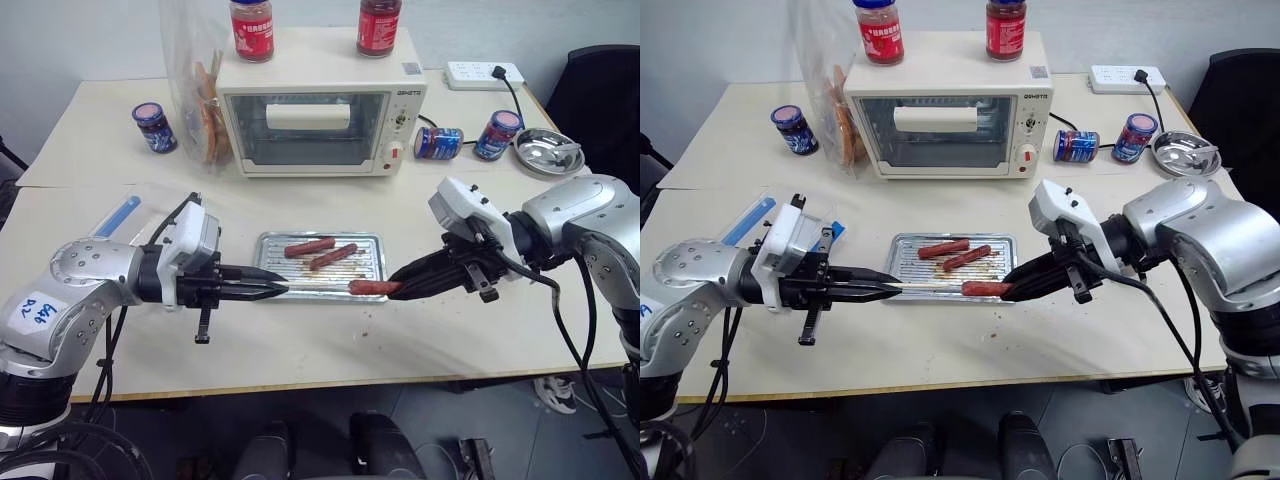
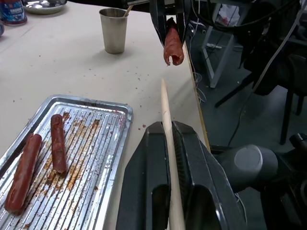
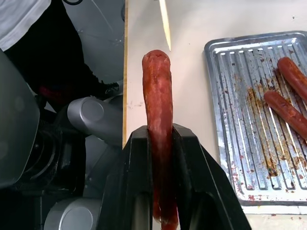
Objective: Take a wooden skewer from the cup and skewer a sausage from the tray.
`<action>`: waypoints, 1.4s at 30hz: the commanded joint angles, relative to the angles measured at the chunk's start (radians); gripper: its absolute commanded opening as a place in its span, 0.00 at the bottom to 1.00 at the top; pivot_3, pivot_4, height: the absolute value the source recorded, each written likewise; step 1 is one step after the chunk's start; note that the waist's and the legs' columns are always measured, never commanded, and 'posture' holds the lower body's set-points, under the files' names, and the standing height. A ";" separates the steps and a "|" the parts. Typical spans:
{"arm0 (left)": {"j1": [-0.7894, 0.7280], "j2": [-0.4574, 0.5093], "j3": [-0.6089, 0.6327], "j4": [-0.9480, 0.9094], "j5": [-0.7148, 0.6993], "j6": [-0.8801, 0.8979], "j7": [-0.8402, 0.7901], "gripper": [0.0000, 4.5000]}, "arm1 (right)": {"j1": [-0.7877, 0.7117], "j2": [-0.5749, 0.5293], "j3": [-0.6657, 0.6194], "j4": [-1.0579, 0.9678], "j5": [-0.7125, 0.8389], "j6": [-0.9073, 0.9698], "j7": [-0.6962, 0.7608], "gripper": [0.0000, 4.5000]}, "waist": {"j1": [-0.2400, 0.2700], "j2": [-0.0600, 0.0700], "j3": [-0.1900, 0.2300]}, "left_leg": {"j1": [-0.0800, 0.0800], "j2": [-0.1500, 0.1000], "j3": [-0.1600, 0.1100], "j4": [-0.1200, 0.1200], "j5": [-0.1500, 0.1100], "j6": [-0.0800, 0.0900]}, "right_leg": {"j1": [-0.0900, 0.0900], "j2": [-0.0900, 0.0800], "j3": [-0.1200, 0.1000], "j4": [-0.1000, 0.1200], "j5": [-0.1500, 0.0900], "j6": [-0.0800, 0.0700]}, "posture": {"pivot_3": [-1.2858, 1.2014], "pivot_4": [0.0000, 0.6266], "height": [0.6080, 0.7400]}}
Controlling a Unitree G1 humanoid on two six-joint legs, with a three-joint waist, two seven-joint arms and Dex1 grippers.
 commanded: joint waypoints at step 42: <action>-0.010 0.019 0.027 -0.045 -0.015 -0.007 -0.021 0.00 | 0.035 -0.005 -0.009 -0.027 0.034 -0.029 -0.072 0.08 | 0.000 0.000 0.000 | 0.000 0.000 0.000 0.001 0.000 0.000 | 0.000 0.000 0.000 0.002 0.000 0.000 | 0.52 0.24 1.00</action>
